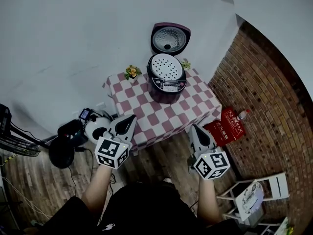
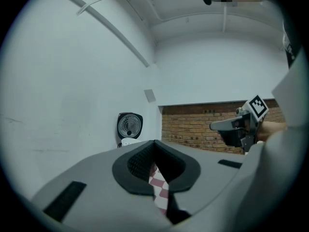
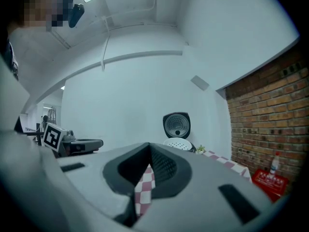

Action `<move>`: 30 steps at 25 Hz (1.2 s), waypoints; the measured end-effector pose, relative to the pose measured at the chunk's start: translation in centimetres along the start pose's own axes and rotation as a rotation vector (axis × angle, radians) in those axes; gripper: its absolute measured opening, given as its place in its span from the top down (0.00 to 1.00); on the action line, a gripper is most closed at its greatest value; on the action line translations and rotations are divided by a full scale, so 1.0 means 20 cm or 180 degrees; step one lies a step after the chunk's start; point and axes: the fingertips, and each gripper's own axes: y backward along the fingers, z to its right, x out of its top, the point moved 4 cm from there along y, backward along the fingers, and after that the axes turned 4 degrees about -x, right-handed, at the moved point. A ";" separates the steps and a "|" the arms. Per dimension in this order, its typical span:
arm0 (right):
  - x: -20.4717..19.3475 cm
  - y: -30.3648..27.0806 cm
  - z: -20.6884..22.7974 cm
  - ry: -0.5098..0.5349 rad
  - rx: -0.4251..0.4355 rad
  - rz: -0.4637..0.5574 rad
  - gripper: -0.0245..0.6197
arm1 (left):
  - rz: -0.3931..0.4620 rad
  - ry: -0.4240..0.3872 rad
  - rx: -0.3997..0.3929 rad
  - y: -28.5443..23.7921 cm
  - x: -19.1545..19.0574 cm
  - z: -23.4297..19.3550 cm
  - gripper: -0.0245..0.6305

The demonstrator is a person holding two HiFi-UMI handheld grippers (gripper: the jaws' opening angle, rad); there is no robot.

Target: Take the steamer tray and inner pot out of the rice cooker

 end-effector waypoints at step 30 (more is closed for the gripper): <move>-0.04 -0.15 -0.12 0.0157 0.0375 -0.0135 0.96 | 0.0010 0.0129 0.0200 0.06 -0.06 -0.08 0.96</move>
